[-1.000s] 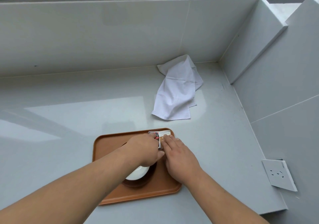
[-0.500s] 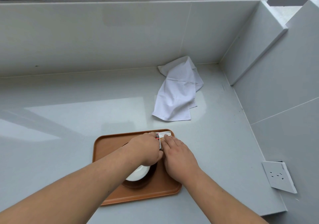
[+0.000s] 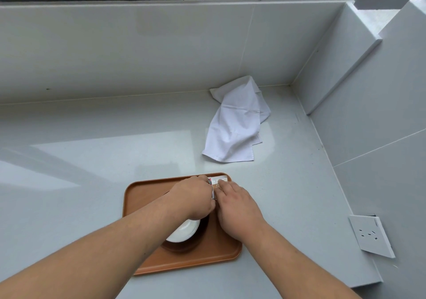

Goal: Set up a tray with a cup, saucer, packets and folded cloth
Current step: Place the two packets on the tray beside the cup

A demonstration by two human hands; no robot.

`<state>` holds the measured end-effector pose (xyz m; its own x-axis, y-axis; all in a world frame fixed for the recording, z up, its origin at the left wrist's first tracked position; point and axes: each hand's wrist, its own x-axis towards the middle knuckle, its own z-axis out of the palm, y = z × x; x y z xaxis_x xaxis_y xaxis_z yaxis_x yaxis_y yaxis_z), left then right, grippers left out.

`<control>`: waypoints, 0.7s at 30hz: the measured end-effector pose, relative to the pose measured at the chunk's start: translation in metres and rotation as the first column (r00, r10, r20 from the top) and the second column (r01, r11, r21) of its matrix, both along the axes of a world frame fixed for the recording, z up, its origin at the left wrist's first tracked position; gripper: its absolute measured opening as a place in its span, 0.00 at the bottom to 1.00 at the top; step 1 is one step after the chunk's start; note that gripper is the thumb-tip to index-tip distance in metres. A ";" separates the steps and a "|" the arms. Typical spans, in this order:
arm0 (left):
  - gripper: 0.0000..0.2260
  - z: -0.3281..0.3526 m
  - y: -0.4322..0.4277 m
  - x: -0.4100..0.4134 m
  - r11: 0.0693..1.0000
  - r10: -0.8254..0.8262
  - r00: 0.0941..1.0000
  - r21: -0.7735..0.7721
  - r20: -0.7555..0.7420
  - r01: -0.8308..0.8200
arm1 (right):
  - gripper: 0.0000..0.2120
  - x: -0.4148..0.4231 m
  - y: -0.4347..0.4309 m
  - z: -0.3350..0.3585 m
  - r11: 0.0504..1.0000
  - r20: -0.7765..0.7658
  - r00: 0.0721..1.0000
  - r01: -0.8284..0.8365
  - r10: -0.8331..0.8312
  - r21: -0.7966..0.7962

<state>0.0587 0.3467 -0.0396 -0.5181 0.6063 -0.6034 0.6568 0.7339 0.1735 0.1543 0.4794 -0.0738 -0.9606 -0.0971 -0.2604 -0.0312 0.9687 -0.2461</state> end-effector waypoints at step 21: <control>0.17 -0.011 0.010 -0.054 0.967 0.169 0.959 0.227 -0.226 -0.116 | 0.28 -0.039 0.030 0.011 0.996 -0.066 0.994 0.090 -0.091 -0.009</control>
